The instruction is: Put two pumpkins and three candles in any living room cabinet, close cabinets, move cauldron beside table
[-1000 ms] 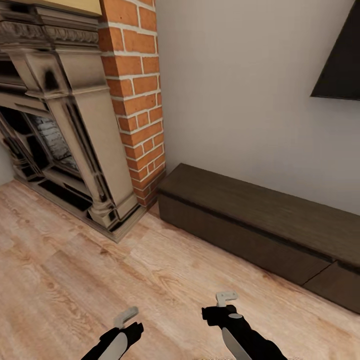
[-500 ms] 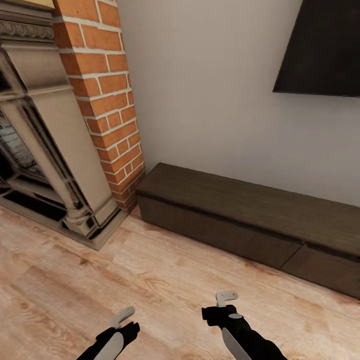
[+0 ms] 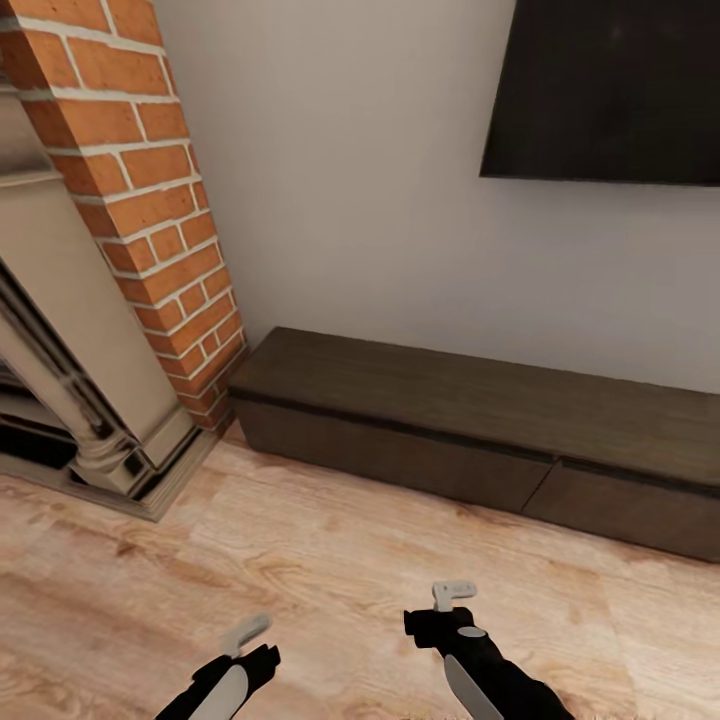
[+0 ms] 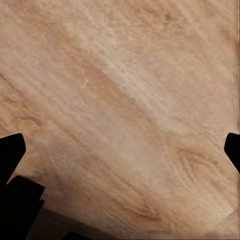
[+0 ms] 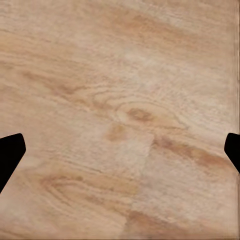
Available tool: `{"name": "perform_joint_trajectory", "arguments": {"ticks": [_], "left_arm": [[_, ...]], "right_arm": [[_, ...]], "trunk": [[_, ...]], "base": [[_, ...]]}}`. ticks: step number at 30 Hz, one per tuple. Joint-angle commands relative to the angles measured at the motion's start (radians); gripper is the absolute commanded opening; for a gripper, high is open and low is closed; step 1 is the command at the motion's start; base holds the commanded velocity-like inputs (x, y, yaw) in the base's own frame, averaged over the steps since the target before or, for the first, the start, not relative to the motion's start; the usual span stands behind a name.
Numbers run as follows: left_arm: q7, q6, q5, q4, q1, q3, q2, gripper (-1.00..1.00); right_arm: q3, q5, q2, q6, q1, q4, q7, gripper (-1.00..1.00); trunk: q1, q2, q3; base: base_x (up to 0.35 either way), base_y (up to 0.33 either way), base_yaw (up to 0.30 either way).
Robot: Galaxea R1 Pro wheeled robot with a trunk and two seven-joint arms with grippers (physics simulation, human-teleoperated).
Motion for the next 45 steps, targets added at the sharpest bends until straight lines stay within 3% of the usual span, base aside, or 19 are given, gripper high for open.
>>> {"name": "perform_joint_trajectory", "arguments": {"ticks": [1,24,45], "left_arm": [[0.007,0.002,0.004,-0.002,0.000,-0.005,0.001,1.00],[0.007,0.002,0.004,-0.003,0.000,-0.012,-0.001,1.00],[0.009,0.000,0.002,-0.005,0.000,-0.017,-0.002,1.00]], "right_arm": [[0.006,-0.008,-0.001,0.002,-0.001,-0.002,-0.009,1.00],[0.006,-0.008,-0.002,0.001,-0.001,-0.003,-0.012,1.00],[0.009,-0.005,-0.001,-0.001,-0.001,-0.004,-0.007,1.00]], "trunk": [[0.000,0.000,-0.001],[0.000,0.000,-0.007],[0.000,0.000,-0.007]], "base": [[0.000,0.000,-0.268],[0.038,0.149,-0.202],[-0.020,0.033,-0.012]]}}
